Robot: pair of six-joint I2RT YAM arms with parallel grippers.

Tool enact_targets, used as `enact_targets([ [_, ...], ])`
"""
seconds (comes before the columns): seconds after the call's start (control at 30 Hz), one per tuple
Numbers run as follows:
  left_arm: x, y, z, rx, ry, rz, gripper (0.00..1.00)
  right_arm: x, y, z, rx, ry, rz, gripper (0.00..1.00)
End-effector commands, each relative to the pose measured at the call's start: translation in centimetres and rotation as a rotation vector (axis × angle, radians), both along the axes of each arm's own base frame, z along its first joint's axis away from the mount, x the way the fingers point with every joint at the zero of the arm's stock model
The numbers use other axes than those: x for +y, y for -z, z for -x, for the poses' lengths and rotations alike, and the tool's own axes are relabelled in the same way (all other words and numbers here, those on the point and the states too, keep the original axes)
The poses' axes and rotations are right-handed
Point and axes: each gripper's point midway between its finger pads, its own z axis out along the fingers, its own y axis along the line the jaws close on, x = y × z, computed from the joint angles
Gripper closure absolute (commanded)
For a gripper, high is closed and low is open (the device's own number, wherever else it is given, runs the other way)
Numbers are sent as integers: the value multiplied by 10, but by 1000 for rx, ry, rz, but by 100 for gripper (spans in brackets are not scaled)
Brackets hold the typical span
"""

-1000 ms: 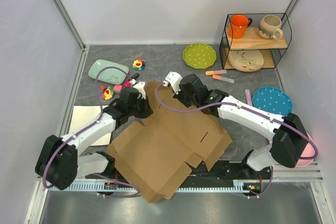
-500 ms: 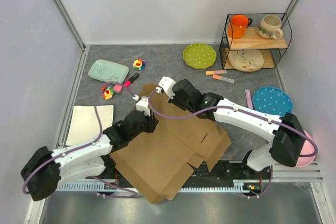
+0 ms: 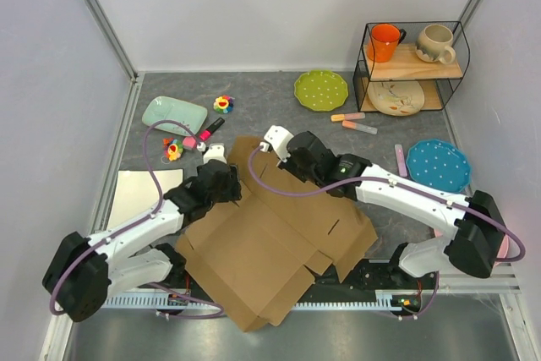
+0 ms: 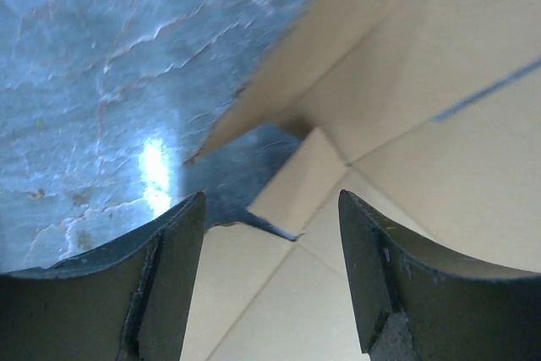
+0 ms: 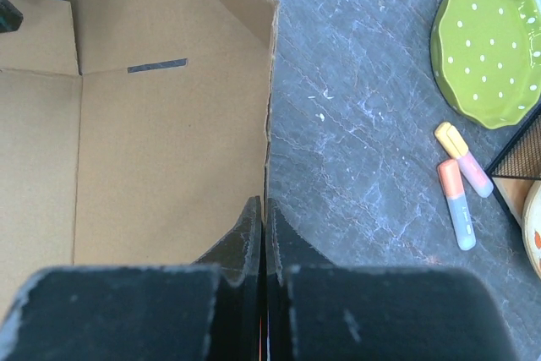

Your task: Fold the paper box

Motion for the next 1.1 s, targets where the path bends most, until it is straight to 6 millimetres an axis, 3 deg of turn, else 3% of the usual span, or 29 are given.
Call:
enact_targets([
  [0.0,4,18,2,97,-20,32,30,1,-18,7,-14,-14,-75,100],
  [0.17,2,19,-6,97,-14,36,31,1,-17,10,-8,-21,-90,100],
  [0.27,-11,21,-6,105,41,70,36,1,-17,10,-9,-21,-95,100],
  [0.43,-29,30,0,129,123,129,49,3,-18,10,-8,-26,-102,100],
  [0.7,-38,34,6,123,193,155,80,3,-15,11,-2,-24,-95,100],
  [0.8,-38,33,10,87,210,126,86,3,-16,10,-3,-23,-90,100],
  [1.07,-61,18,24,-179,312,69,84,4,-15,12,-10,-22,-69,100],
])
